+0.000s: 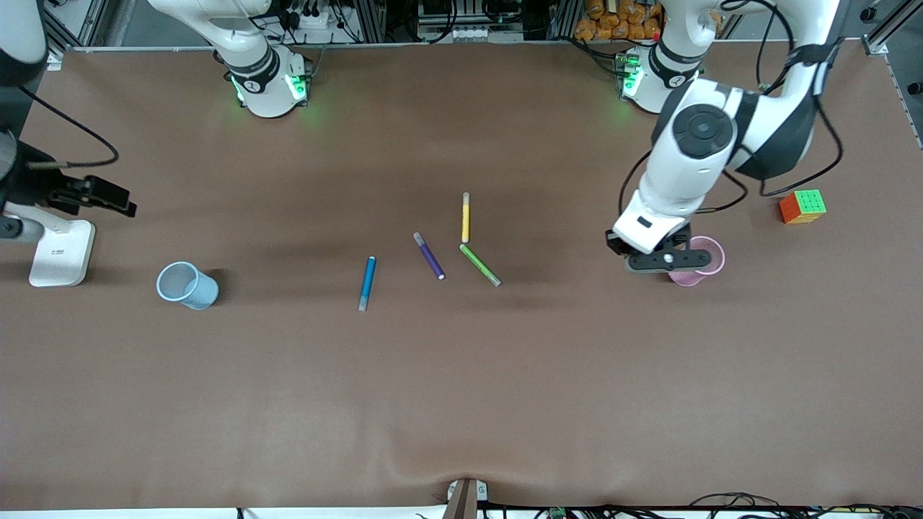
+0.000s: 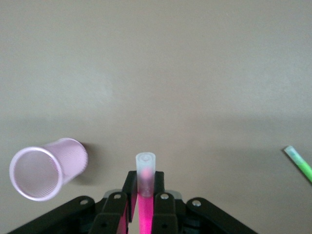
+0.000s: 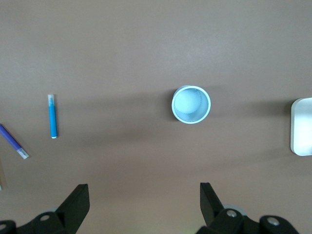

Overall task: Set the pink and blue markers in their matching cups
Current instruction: 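Carry the pink marker with the left gripper over the pink cup, then lower the pink marker into the cup while the right gripper reaches the blue marker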

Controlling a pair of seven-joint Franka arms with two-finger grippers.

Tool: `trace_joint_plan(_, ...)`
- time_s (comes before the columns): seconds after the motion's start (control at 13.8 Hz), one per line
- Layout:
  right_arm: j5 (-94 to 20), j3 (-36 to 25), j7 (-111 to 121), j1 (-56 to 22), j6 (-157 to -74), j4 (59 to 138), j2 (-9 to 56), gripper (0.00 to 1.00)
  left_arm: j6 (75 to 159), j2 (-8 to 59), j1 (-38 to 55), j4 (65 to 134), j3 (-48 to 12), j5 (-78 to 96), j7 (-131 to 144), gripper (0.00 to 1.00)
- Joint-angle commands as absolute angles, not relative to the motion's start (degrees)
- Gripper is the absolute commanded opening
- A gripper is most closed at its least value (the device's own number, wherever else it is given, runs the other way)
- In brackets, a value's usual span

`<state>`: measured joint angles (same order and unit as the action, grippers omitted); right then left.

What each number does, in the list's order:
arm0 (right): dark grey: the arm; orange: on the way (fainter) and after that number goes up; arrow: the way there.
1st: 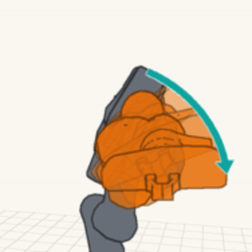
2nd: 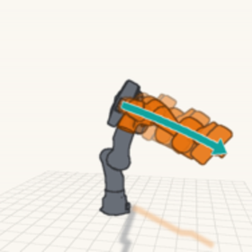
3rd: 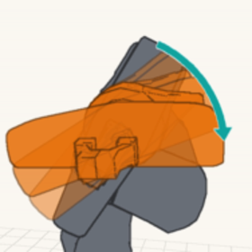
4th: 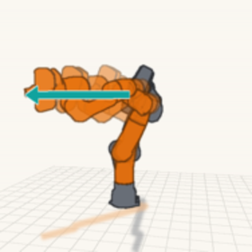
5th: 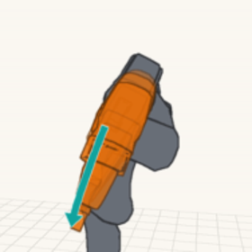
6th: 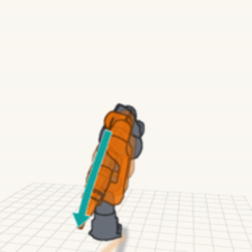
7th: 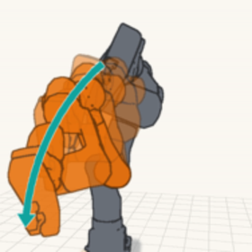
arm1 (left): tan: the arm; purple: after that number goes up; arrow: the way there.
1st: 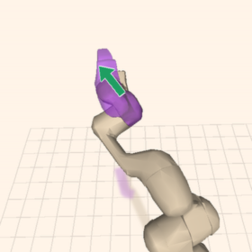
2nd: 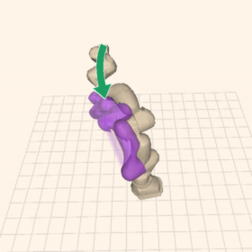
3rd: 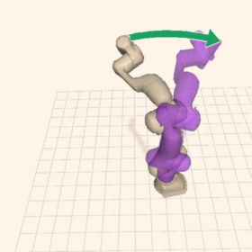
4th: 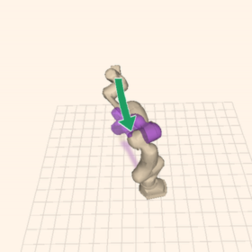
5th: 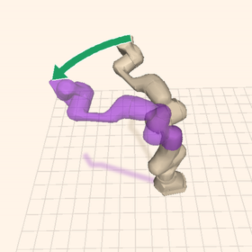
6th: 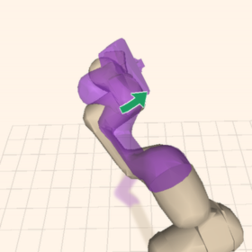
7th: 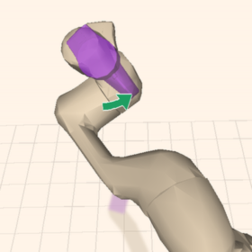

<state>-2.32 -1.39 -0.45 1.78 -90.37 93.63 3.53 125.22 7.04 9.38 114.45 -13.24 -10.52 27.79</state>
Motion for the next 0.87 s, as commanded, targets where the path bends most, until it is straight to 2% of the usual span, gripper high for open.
trace_joint_plan(0.0,-2.9,-1.1,0.0,-0.1,-90.4,90.9,9.6,1.00,126.4,1.8,5.6,119.0,-14.1,-10.6,21.4,0.00)
trace_joint_plan(0.29,-3.1,-1.1,0.0,-1.8,-90.9,87.7,16.8,1.00,136.0,-2.4,0.5,127.2,-14.0,-10.1,11.7,0.00)
trace_joint_plan(0.51,-2.8,-1.1,0.7,-4.4,-91.7,86.9,21.2,1.00,143.3,-2.9,-3.0,131.4,-13.9,-9.5,6.3,0.00)
trace_joint_plan(0.8,-2.9,-1.1,-10.1,-11.9,-100.1,87.5,24.0,1.00,153.2,-2.6,-7.3,135.9,-13.8,-9.6,-2.5,0.00)
